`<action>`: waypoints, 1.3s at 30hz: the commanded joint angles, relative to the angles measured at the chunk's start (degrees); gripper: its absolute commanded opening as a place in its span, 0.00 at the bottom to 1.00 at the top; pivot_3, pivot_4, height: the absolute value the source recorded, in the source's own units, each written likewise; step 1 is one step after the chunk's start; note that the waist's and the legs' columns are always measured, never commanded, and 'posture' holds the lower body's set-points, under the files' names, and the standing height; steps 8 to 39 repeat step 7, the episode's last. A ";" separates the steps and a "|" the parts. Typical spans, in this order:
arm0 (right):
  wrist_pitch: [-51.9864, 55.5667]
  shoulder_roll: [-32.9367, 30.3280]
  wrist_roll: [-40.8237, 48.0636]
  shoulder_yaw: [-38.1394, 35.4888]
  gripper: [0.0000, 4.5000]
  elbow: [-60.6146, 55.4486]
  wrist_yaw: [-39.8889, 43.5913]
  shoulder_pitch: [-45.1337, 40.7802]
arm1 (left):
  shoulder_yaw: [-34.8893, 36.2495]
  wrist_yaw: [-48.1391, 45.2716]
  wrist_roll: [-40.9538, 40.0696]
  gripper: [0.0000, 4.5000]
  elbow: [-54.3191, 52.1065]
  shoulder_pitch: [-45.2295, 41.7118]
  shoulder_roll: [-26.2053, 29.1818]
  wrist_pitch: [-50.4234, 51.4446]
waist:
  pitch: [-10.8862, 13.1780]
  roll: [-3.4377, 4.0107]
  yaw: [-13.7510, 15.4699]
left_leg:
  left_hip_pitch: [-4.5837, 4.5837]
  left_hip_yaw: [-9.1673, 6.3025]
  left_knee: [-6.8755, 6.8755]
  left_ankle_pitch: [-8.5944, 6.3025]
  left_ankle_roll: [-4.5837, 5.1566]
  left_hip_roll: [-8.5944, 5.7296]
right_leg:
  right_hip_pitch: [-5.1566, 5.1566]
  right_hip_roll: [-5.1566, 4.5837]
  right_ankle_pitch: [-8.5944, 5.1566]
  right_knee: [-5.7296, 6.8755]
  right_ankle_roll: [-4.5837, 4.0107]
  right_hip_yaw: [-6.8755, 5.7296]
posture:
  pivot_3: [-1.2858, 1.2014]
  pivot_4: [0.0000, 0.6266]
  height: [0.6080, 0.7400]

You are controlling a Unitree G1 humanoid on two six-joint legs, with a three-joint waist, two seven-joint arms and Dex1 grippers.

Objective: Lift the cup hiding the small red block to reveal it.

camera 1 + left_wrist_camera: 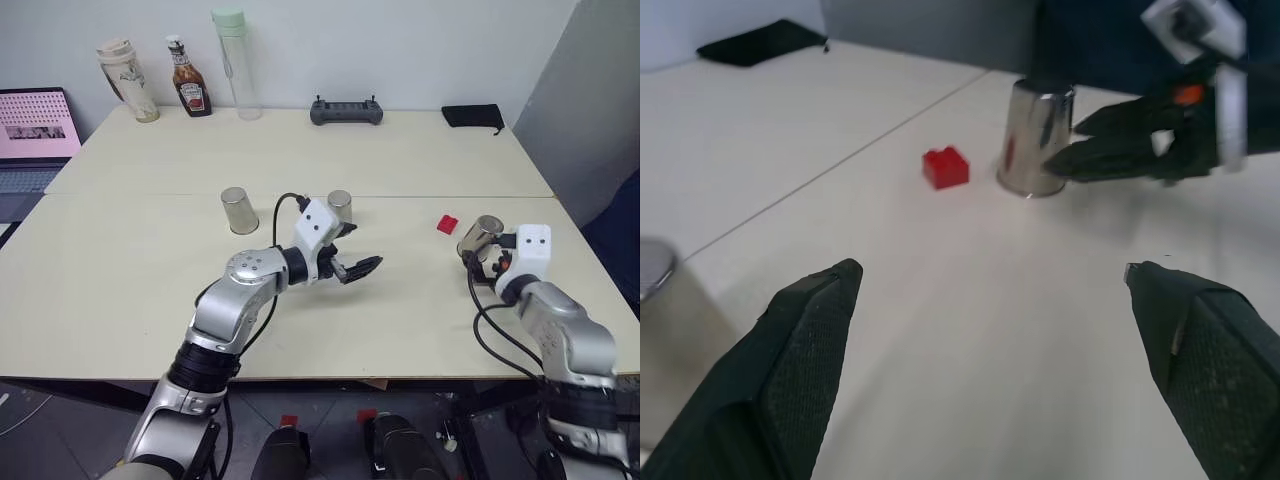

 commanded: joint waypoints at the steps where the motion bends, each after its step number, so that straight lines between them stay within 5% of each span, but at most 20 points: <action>1: 10.06 -3.97 9.38 -4.52 0.99 -21.32 4.21 6.10 | 2.51 -3.03 -2.37 1.00 -6.43 0.15 4.31 2.46 | 0.01 0.01 -0.05 | 0.00 0.00 -0.01 0.00 0.00 0.01 | -0.01 0.00 -0.01 0.00 0.00 0.00 | 0.52 0.24 1.00; 7: 16.43 -2.64 12.92 -5.43 0.99 -33.96 1.23 11.09 | 3.06 -6.87 -3.79 1.00 -6.35 0.51 8.40 3.47 | -0.01 -0.03 -0.22 | 0.16 -0.04 0.05 0.02 -0.01 0.04 | 0.14 0.01 -0.20 -0.01 -0.33 -0.05 | 0.52 0.24 1.00; 39: 16.43 -2.64 12.92 -5.43 0.99 -33.96 1.23 11.09 | 3.06 -6.87 -3.79 1.00 -6.35 0.51 8.40 3.47 | -0.01 -0.03 -0.22 | 0.16 -0.04 0.05 0.02 -0.01 0.04 | 0.14 0.01 -0.20 -0.01 -0.33 -0.05 | 0.52 0.24 1.00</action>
